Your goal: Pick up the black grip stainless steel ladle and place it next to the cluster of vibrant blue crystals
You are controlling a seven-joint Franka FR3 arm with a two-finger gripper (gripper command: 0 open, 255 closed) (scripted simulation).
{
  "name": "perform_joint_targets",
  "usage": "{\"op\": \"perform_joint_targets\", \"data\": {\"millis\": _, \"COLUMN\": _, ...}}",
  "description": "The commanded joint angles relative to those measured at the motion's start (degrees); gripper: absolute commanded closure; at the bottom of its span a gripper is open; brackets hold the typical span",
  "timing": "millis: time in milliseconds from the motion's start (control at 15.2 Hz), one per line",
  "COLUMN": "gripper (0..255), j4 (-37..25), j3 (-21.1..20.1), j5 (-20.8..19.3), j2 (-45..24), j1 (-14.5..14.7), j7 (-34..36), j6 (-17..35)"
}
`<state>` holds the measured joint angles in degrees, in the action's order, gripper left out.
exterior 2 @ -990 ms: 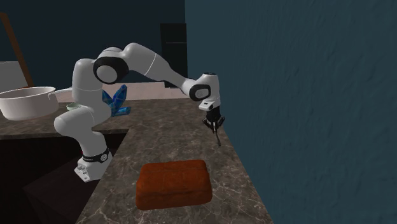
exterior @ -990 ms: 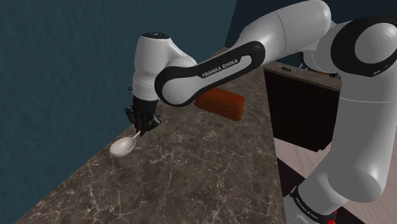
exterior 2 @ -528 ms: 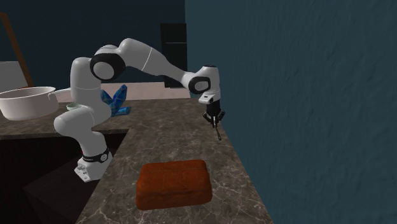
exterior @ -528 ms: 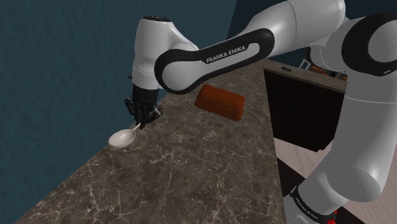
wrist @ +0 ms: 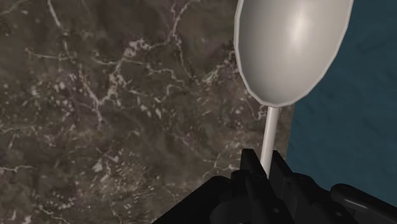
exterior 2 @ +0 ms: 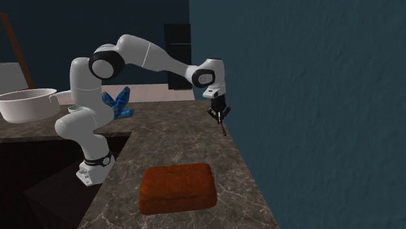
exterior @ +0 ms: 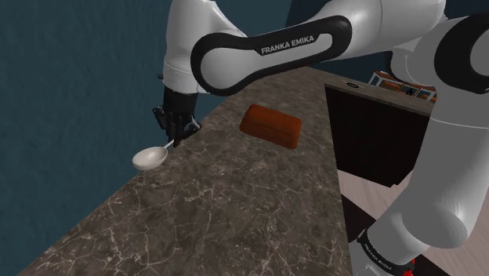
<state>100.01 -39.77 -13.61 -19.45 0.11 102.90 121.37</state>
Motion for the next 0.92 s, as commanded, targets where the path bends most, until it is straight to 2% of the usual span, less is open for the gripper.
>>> {"op": "perform_joint_targets", "data": {"millis": 0, "gripper": 255, "j4": -1.24, "j3": -0.17, "j5": 0.32, "j2": 0.26, "j1": 0.05, "j7": -0.19, "j6": -1.44}}
{"op": "perform_joint_targets", "data": {"millis": 858, "gripper": 255, "j4": -8.91, "j3": -1.1, "j5": 2.26, "j2": 2.27, "j1": 0.03, "j7": -1.49, "j6": -10.61}}
